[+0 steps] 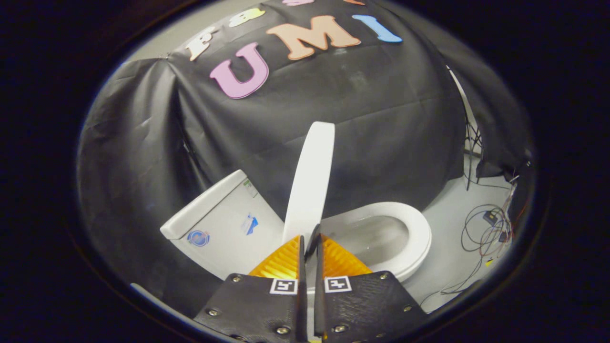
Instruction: Open the toilet lid.
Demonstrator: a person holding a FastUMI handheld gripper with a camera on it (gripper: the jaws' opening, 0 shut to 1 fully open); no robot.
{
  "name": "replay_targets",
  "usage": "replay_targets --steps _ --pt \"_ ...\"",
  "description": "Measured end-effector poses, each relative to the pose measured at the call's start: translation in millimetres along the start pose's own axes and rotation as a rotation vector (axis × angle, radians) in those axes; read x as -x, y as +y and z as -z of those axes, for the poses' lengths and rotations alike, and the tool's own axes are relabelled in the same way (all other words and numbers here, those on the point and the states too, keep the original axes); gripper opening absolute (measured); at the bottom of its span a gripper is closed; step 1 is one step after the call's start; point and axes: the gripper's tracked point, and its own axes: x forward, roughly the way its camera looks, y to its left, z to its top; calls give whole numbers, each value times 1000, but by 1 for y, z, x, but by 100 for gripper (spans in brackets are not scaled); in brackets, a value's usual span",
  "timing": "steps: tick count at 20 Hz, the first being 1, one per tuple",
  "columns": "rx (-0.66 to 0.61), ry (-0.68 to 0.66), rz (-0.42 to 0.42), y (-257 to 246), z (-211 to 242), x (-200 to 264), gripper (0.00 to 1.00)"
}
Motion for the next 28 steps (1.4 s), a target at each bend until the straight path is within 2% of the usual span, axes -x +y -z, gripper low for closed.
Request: replay_targets --steps 8,12,21,28 --pt "88 -26 -35 37 -4 -2 8" --pt "88 -31 -58 49 -4 -3 9" --pt "231 -73 -37 76 -3 -5 9" --pt "241 -96 -61 103 -1 -8 9"
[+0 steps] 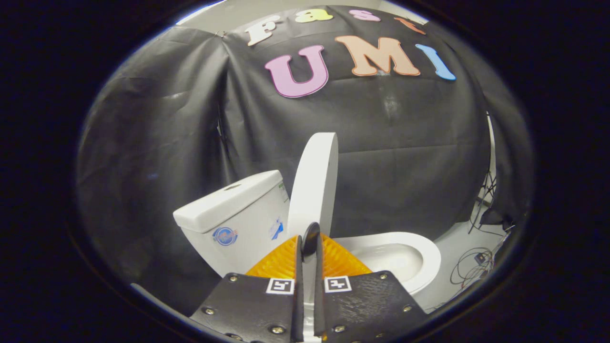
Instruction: Open the toilet lid.
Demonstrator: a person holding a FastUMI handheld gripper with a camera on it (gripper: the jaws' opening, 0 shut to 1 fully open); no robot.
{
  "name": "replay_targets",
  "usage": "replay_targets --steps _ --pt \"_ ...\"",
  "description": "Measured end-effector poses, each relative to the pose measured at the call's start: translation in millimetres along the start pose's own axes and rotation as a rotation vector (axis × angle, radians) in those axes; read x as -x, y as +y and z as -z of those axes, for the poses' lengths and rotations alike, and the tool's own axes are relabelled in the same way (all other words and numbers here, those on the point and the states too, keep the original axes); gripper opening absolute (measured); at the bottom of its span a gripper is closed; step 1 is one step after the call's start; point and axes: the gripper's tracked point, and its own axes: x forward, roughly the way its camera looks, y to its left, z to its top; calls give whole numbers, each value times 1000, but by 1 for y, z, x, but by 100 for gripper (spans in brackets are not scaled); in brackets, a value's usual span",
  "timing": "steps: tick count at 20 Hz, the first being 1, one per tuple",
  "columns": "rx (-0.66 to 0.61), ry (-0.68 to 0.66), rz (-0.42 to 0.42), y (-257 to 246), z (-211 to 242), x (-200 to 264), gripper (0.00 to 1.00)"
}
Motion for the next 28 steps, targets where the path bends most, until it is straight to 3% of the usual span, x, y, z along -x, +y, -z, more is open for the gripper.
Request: replay_targets --steps 18,28 --pt "-26 -29 -97 64 5 -11 9" --pt "-25 -42 -139 76 5 -16 9"
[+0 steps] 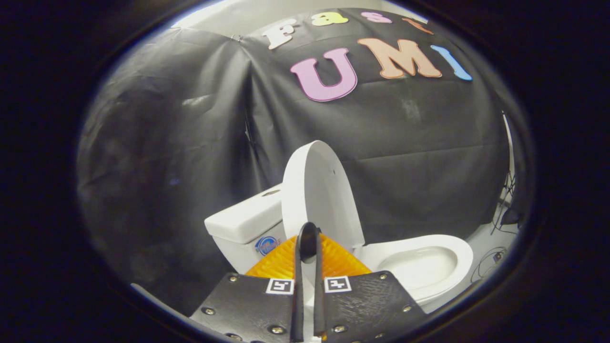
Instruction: Open the toilet lid.
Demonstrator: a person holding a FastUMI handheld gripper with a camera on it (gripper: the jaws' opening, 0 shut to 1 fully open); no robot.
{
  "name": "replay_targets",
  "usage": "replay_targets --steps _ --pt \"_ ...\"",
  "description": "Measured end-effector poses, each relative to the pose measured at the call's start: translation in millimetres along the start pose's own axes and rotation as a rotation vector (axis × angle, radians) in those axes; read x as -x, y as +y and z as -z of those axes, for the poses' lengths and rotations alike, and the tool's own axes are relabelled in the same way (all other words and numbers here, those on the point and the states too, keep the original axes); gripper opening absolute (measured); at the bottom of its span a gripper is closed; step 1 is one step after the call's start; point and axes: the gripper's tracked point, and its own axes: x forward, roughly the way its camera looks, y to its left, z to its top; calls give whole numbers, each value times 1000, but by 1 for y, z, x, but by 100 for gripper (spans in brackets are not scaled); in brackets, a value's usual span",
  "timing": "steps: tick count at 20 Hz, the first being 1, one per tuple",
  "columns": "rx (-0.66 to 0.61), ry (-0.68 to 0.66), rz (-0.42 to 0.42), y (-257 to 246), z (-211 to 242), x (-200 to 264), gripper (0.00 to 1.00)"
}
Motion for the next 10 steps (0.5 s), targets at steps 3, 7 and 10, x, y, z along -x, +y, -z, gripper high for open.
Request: replay_targets --steps 3,7,10 --pt "29 -10 -8 1 0 1 9" --pt "49 -20 -29 6 1 0 16" --pt "51 -1 -52 11 5 1 22"
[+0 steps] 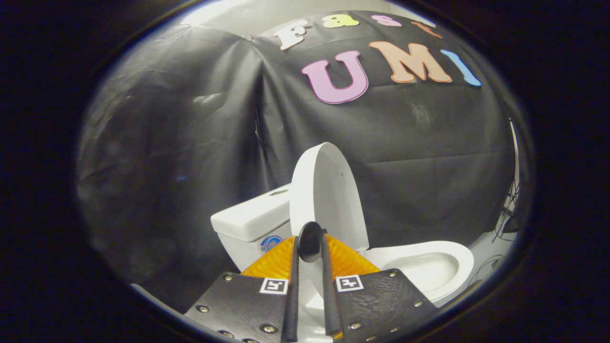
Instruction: Open the toilet lid.
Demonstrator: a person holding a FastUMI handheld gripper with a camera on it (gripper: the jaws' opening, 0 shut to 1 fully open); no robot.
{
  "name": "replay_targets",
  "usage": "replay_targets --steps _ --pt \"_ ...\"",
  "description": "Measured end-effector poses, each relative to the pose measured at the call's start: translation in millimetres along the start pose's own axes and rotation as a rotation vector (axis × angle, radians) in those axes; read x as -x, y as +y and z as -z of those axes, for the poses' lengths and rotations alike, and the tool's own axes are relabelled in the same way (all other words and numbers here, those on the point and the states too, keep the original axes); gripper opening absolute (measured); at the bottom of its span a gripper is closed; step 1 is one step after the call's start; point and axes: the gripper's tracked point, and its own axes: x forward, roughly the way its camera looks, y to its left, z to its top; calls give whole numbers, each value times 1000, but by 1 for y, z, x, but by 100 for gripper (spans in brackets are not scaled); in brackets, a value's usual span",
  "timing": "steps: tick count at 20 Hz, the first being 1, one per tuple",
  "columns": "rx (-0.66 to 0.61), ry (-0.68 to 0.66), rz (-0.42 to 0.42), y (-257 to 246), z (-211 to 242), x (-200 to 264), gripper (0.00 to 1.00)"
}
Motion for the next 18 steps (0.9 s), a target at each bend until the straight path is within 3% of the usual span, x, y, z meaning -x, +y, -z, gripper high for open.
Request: replay_targets --steps 3,8,14,18 --pt "-17 -6 -8 0 -6 10 24" --pt "34 -21 30 -20 -22 33 42" --pt "105 7 37 -50 -30 60 97" --pt "134 -3 52 -67 -37 76 98"
